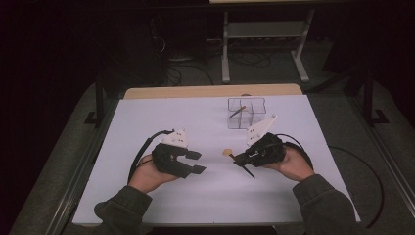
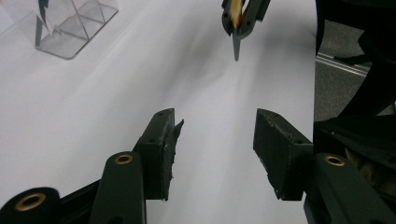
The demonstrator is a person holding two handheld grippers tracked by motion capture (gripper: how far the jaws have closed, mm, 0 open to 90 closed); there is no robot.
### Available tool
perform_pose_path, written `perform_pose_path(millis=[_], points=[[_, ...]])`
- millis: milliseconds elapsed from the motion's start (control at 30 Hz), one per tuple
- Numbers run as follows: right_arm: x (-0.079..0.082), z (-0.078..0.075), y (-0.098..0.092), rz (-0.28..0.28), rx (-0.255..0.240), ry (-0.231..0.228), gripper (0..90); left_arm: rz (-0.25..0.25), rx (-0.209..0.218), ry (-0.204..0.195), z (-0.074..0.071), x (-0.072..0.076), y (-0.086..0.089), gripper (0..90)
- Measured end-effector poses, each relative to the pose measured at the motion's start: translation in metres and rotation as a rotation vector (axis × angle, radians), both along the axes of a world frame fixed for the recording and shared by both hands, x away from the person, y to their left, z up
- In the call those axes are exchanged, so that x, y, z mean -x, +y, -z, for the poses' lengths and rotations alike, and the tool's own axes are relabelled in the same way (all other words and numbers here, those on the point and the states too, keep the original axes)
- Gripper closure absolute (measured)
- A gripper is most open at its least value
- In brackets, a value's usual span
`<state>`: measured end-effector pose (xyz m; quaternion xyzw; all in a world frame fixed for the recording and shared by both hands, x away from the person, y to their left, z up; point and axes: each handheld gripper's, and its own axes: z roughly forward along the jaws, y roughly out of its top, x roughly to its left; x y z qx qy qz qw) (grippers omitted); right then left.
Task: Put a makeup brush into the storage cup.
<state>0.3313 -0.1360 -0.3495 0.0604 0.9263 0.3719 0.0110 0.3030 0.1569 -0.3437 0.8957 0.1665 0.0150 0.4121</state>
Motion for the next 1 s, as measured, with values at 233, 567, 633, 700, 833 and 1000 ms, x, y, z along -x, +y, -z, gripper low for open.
perform_pose_path(millis=[233, 567, 633, 700, 833, 1000], points=[[-0.004, -0.005, -0.002, 0.013, -0.004, -0.004, 82.9, -0.006, -0.006, -0.012, 0.003, 0.0, 0.005, 47.0], [-0.01, -0.007, -0.005, 0.03, -0.01, 0.003, 82.9, -0.025, 0.001, -0.006, 0.007, 0.001, 0.01, 45.4], [-0.011, -0.008, -0.005, 0.033, -0.009, 0.006, 82.9, -0.022, -0.007, -0.009, 0.007, 0.0, 0.011, 45.3], [-0.012, -0.009, -0.005, 0.034, -0.009, 0.003, 82.9, -0.022, -0.004, -0.01, 0.007, 0.0, 0.011, 45.3], [-0.014, -0.011, -0.006, 0.039, -0.01, 0.005, 82.9, -0.022, -0.005, -0.012, 0.007, 0.0, 0.01, 45.0], [-0.016, -0.013, -0.007, 0.045, -0.009, 0.0, 82.9, -0.029, -0.005, -0.017, 0.009, 0.0, 0.012, 44.1]])
